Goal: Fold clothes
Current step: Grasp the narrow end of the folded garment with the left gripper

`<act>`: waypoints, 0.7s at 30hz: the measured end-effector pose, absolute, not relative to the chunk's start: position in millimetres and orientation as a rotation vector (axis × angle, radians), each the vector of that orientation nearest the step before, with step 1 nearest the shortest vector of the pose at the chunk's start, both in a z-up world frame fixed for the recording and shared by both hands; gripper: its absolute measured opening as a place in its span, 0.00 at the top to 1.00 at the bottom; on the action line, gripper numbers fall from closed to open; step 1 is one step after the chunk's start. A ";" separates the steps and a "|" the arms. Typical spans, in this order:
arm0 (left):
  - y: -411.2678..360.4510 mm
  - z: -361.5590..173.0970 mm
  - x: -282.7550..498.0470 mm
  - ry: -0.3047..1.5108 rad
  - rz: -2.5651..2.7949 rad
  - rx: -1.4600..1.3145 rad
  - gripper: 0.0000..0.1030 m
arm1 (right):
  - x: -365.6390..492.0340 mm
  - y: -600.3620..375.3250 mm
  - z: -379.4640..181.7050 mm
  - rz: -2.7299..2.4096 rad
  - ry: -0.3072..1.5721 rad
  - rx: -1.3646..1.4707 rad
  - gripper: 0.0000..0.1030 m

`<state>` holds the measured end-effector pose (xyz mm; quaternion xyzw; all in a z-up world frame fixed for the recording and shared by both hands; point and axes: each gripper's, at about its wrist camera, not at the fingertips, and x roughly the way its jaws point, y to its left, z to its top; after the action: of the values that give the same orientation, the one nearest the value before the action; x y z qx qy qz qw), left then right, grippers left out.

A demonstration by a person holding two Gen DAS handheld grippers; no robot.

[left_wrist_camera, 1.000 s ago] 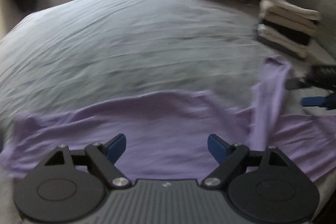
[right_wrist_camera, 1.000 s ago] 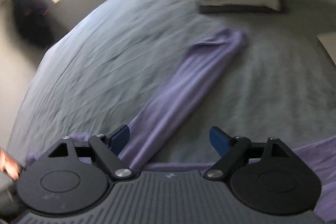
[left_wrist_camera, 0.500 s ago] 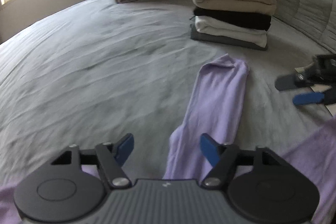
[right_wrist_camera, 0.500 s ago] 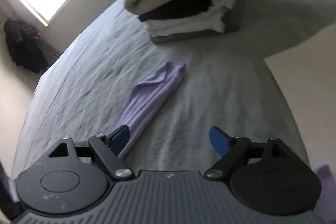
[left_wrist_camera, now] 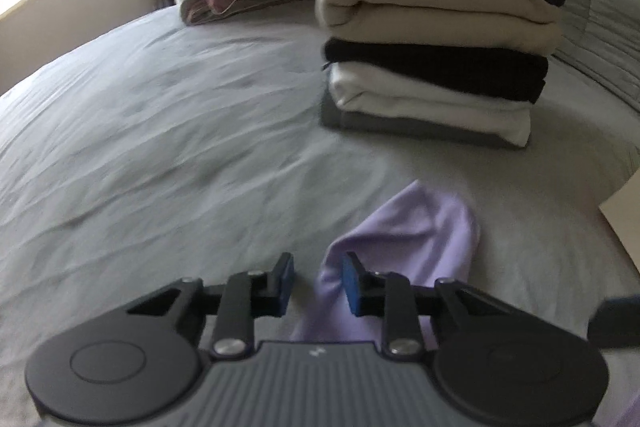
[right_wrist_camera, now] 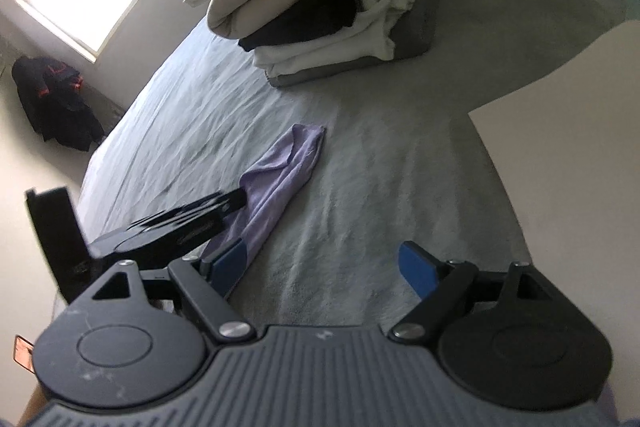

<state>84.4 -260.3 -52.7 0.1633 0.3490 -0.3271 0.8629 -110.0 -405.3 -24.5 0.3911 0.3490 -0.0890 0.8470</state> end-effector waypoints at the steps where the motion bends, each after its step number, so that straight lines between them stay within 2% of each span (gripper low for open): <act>1: -264.7 -54.3 85.2 0.729 -0.681 0.332 0.81 | -109.9 -406.8 -24.9 -0.186 0.735 0.832 0.17; 2: -268.0 -55.4 86.4 0.729 -0.674 0.316 0.83 | -110.4 -408.3 -25.0 -0.186 0.733 0.836 0.16; 4: -270.3 -55.7 90.6 0.746 -0.674 0.259 0.98 | -110.4 -410.6 -24.8 -0.188 0.728 0.839 0.17; 5: -270.0 -55.2 92.4 0.760 -0.670 0.223 0.99 | -111.6 -411.8 -24.6 -0.189 0.723 0.841 0.16; 14: -264.6 -26.0 57.2 0.744 -0.770 0.037 0.99 | -138.2 -445.0 -21.3 -0.186 0.586 1.024 0.16; 21: -261.6 2.0 5.6 0.693 -0.865 0.027 0.99 | -154.4 -474.2 -46.9 -0.024 0.490 1.375 0.16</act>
<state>5.6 -261.6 2.0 0.0127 0.3291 -0.4106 0.8503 -154.4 -474.2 -46.9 0.6282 0.2237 -0.0111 0.7451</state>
